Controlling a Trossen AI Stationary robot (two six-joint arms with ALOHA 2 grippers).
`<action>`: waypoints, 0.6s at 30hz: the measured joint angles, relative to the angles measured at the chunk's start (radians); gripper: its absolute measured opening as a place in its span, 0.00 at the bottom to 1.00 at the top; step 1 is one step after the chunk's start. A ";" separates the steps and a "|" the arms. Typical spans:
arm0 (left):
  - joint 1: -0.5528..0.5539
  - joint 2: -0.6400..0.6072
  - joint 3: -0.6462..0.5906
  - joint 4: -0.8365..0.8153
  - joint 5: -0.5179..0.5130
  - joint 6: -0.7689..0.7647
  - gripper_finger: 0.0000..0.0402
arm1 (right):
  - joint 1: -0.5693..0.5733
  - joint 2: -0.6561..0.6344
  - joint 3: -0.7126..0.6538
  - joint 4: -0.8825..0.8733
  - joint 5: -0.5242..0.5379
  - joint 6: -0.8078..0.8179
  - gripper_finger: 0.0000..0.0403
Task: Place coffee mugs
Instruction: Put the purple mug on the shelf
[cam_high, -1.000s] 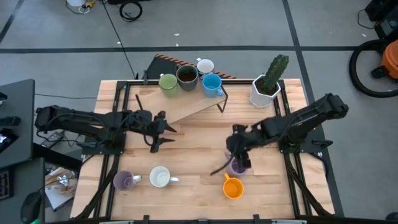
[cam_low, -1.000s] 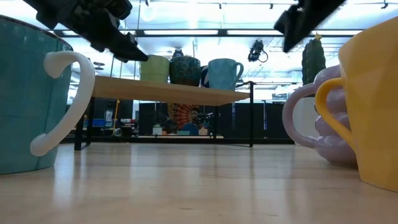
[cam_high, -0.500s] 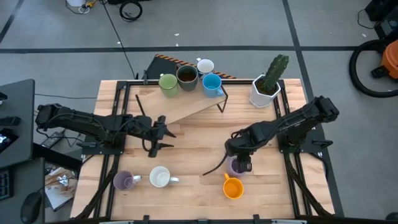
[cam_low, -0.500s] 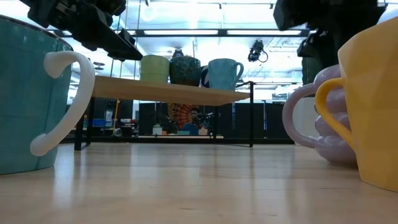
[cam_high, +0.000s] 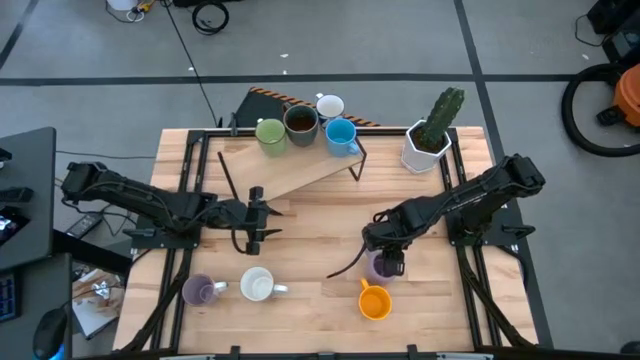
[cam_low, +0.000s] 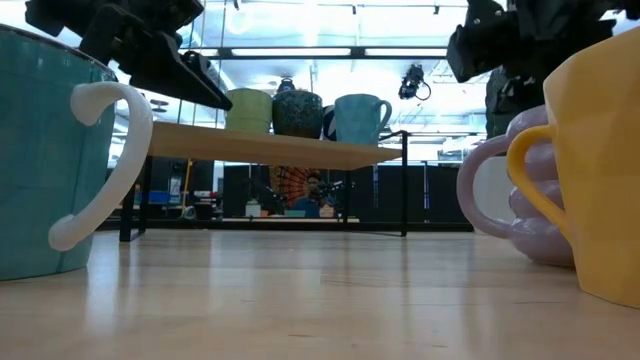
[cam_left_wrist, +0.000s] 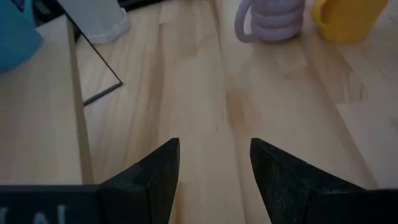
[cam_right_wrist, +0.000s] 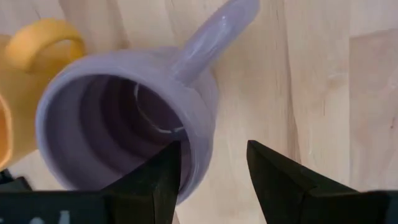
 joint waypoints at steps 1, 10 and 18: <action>-0.001 0.001 0.000 0.002 -0.003 0.000 0.51 | -0.002 0.000 0.000 0.000 0.011 0.001 0.46; 0.000 0.002 0.000 -0.019 -0.005 -0.007 0.51 | -0.032 0.000 0.000 0.028 0.033 -0.057 0.20; 0.001 0.002 0.000 -0.020 -0.005 -0.043 0.51 | -0.081 0.000 -0.001 0.032 0.052 -0.161 0.06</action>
